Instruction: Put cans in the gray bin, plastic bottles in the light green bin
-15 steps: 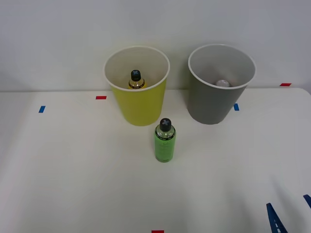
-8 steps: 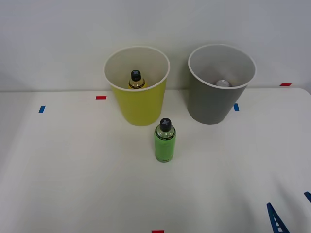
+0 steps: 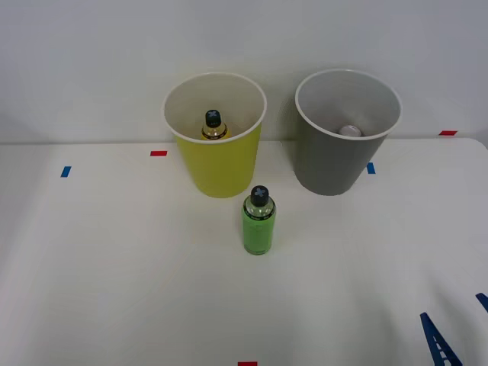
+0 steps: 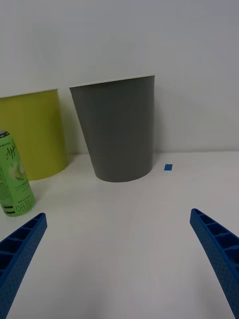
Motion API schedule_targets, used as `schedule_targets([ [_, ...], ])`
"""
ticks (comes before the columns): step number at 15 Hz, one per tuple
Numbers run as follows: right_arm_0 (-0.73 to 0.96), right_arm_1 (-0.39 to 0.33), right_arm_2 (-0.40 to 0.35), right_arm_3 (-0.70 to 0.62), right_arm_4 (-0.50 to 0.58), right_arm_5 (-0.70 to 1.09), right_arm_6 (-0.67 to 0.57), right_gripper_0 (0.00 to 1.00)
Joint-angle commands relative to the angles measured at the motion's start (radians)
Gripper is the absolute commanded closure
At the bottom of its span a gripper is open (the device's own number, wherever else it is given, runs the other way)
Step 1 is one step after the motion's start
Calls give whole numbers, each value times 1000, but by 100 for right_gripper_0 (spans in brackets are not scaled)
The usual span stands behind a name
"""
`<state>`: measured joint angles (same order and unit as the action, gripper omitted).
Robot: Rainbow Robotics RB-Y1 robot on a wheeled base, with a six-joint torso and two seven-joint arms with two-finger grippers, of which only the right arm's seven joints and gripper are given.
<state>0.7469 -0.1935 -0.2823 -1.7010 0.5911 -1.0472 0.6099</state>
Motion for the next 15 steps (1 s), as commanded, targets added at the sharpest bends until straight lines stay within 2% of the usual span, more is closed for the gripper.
schedule_targets([
  [1, -4, 0, 3, 0, -2, 1, -6, 0],
  [4, -3, -7, 31, 1, -11, 13, -1, 0],
  [7, 6, -63, 118, 0, -125, 96, 24, 0],
  [9, 3, -90, 120, 0, -137, 96, 42, 0],
  [15, 31, -78, 135, 1, -165, 98, 88, 0],
])
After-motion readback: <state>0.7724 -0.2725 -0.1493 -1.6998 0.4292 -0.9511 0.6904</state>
